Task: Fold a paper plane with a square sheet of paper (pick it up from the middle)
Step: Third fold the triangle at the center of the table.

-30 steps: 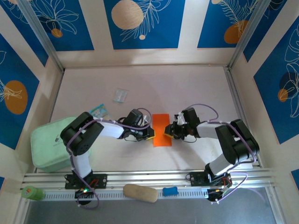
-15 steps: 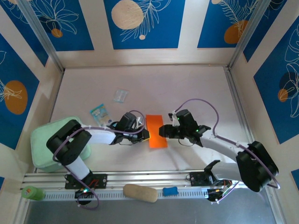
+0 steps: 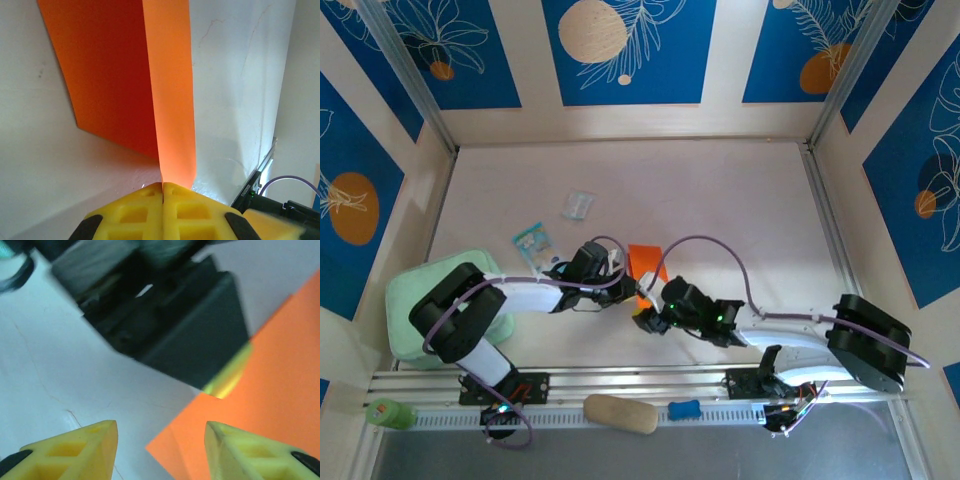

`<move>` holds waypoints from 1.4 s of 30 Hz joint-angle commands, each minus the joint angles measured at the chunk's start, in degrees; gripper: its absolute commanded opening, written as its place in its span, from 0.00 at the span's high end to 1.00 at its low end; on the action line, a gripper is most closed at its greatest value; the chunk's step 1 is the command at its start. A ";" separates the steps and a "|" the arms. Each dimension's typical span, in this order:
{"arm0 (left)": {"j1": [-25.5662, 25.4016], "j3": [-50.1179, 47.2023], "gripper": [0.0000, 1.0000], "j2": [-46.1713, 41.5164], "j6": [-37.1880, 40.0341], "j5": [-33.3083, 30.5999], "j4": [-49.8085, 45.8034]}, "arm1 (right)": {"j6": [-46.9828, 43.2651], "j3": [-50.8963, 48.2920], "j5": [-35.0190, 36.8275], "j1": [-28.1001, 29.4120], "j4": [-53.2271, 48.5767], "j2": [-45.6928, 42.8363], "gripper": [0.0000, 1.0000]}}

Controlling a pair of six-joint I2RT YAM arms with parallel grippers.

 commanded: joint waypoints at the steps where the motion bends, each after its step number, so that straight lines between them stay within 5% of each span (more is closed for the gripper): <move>1: 0.14 -1.10 1.00 -1.11 -0.62 -0.25 0.67 | -9.59 -1.03 7.70 2.93 7.80 2.64 0.51; 22: 0.49 -0.19 1.00 -1.84 -0.29 -0.08 -0.74 | -18.01 -1.77 30.03 12.40 16.23 15.65 0.50; 42: 0.71 1.84 1.00 -1.19 0.86 -0.50 -3.55 | -13.07 -3.98 28.61 11.47 14.22 10.50 0.75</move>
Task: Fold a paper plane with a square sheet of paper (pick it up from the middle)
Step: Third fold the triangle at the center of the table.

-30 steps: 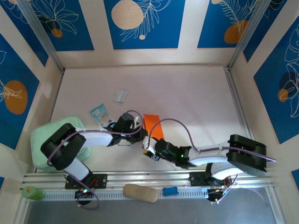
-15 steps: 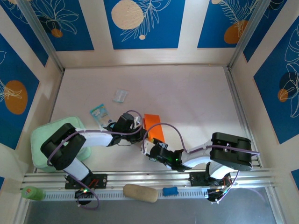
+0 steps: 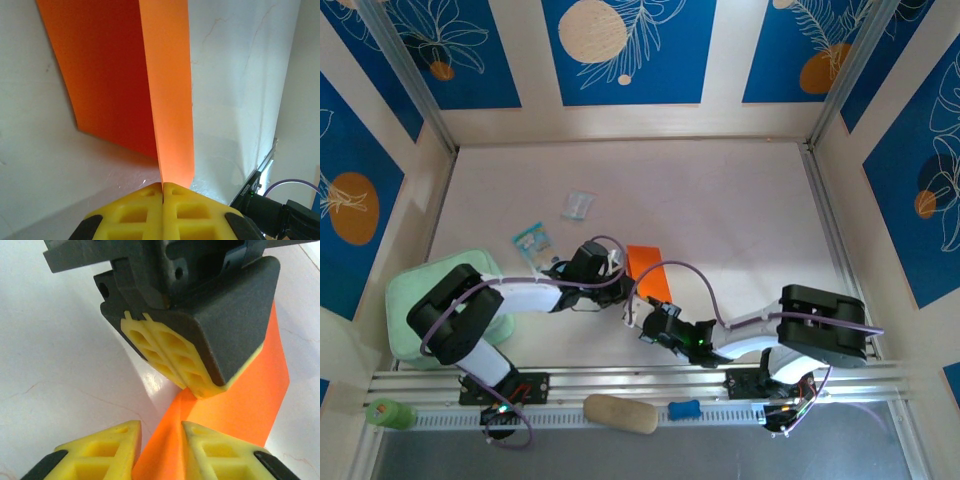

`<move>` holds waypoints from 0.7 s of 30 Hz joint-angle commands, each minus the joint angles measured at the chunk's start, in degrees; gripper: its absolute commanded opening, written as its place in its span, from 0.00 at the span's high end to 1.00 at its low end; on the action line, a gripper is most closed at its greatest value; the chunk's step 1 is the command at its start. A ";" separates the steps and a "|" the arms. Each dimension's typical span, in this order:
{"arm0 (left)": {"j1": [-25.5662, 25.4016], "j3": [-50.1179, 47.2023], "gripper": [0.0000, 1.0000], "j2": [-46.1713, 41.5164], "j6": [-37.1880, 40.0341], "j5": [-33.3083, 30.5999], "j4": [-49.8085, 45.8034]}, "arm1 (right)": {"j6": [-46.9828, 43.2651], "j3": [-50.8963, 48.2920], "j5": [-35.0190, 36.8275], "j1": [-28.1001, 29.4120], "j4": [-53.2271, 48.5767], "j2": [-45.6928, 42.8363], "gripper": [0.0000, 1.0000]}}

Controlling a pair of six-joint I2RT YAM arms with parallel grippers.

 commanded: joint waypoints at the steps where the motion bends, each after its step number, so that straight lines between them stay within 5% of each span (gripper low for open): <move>1: 0.48 1.48 1.00 -0.39 1.23 -0.50 -1.31 | 2.59 -1.35 -0.79 -0.66 -0.48 -2.62 0.78; 13: 0.66 2.28 1.00 -0.32 1.91 -0.37 -2.51 | 4.53 -0.91 -4.35 -1.77 -2.11 -3.98 0.95; 19: 1.43 2.49 0.63 -4.55 4.58 -4.67 -9.22 | 10.15 0.62 -12.72 -3.62 -7.23 -6.18 0.99; 21: 2.12 3.44 0.57 -7.48 6.93 -8.02 -14.92 | 15.76 1.73 -20.61 -7.01 -11.36 -8.34 0.99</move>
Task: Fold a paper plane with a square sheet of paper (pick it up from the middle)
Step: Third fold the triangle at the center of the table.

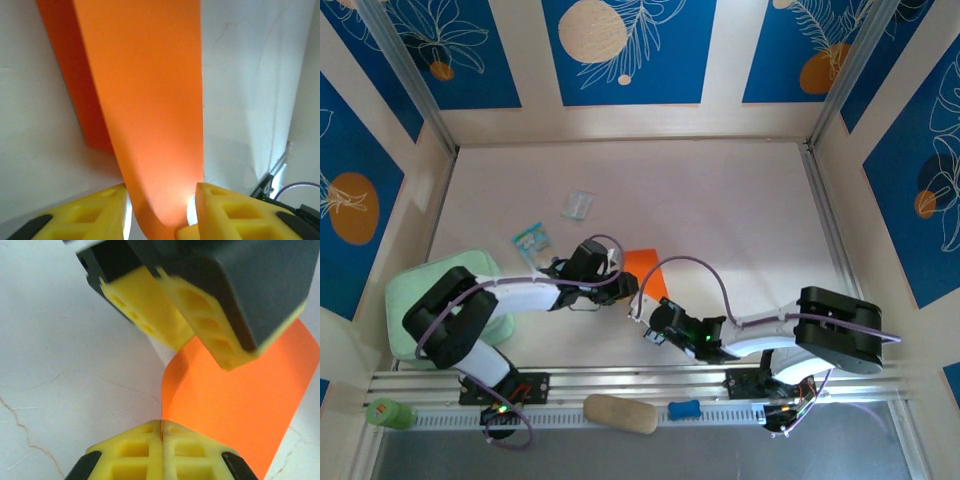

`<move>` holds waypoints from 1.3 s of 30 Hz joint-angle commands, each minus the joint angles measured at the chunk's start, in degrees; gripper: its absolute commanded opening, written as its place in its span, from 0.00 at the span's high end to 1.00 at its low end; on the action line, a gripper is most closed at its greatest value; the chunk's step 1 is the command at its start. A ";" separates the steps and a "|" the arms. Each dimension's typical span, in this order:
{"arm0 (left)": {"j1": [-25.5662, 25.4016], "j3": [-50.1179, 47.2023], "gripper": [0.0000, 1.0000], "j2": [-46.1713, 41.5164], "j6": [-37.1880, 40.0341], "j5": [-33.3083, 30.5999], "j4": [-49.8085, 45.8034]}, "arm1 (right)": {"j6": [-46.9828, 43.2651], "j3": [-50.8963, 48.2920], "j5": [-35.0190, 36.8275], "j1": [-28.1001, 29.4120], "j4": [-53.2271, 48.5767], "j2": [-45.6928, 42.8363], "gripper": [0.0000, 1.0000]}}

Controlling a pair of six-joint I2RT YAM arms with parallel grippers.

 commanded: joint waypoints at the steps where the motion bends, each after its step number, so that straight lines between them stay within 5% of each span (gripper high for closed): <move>1: 1.64 3.05 0.53 -5.96 5.00 -6.98 -10.89 | 10.90 2.93 -15.65 -5.60 -7.03 -4.25 0.99; 6: 5.37 5.52 0.49 -10.43 10.00 -9.72 -16.12 | 24.74 4.23 -46.27 -20.83 -8.64 -5.05 0.99; 12: 7.93 12.81 0.68 -3.38 13.91 -2.13 -13.08 | 29.23 6.51 -59.97 -26.09 -5.47 1.19 0.99; 21: 7.90 23.56 0.92 13.80 17.31 7.12 -13.13 | 31.67 7.94 -60.05 -26.93 -2.12 8.28 1.00; 30: 7.81 23.24 0.94 23.63 19.22 8.03 -13.79 | 32.32 7.65 -60.90 -28.74 -1.25 9.45 1.00; 39: 7.81 20.64 0.95 25.04 19.98 5.56 -14.55 | 30.60 10.58 -53.90 -32.46 -10.24 9.52 1.00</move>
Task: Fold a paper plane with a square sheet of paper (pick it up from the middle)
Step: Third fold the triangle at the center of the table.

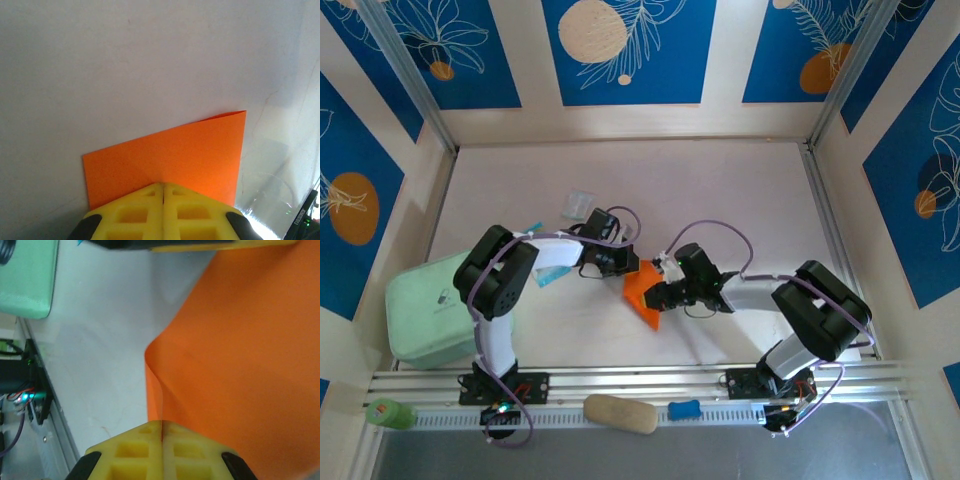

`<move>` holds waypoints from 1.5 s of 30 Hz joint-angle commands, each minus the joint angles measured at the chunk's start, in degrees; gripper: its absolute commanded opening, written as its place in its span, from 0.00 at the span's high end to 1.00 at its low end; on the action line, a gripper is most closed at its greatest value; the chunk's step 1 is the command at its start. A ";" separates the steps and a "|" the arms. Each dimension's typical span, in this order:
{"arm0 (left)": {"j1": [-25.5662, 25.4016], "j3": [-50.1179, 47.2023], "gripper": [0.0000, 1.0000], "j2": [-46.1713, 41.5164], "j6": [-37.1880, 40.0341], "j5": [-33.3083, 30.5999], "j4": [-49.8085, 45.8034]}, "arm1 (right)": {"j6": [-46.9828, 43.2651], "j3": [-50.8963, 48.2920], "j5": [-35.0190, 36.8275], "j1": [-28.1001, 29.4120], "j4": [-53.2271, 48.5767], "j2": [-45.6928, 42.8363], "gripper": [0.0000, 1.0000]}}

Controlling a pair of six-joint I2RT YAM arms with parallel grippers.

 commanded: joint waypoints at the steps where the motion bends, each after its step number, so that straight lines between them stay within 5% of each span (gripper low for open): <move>1: 0.12 -2.18 0.95 1.82 1.06 -1.92 -3.08 | -1.38 2.97 2.38 -1.18 -4.91 0.93 1.00; 11: 0.12 -3.28 0.95 0.73 -0.83 -1.75 -1.42 | -2.74 6.82 4.92 -1.94 -10.57 2.19 1.00; 21: 0.12 -4.01 0.95 -1.14 -1.26 -1.44 -1.60 | -2.61 5.13 -0.07 -1.41 -15.16 -1.35 1.00; 45: 0.12 -6.10 0.93 -3.41 -2.61 -1.88 0.05 | -2.89 11.11 7.66 0.69 -21.16 4.81 0.99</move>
